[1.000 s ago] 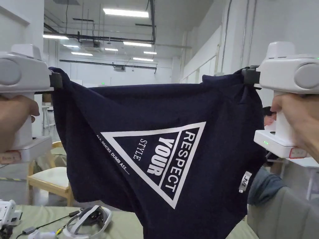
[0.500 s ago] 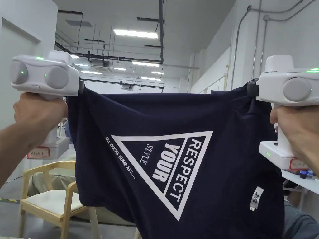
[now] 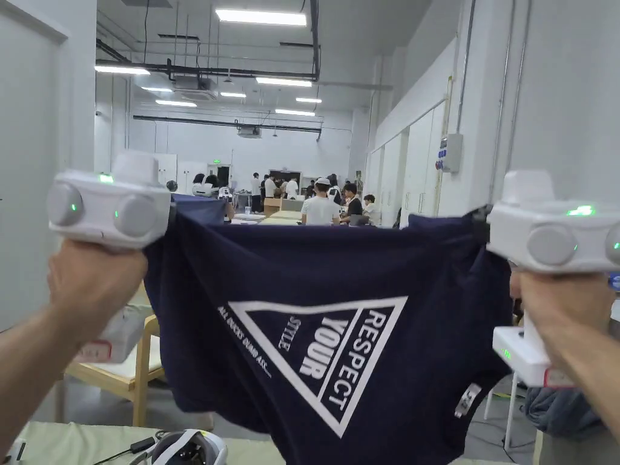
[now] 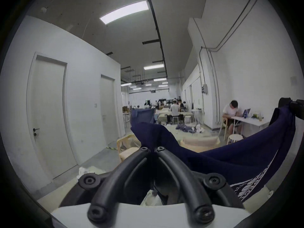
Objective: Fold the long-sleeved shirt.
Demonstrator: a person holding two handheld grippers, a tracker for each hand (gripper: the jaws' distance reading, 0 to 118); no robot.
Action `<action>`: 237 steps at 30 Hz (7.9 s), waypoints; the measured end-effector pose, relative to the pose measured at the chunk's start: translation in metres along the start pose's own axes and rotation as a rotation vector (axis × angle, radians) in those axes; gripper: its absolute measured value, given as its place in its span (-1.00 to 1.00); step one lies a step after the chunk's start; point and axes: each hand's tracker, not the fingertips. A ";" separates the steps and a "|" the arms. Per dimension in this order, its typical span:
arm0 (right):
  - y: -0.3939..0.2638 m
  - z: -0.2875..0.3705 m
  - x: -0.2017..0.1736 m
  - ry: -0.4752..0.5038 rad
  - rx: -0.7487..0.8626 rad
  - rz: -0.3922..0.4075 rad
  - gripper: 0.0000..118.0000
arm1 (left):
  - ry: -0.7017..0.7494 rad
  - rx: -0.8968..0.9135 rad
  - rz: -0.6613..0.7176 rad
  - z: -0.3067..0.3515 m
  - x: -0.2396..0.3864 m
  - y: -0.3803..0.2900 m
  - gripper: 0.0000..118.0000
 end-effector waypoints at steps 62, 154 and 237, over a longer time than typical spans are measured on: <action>-0.405 0.475 -0.030 0.132 -0.436 -0.119 -1.00 | -0.103 -0.580 0.079 0.413 -0.106 -0.457 -0.94; 0.116 0.257 0.062 0.025 0.129 -0.038 -0.95 | -0.076 0.115 0.129 0.244 -0.082 0.086 -0.94; -0.497 0.528 0.008 0.157 -1.030 -0.054 0.32 | -0.249 -0.928 -0.128 0.468 -0.120 -0.509 0.27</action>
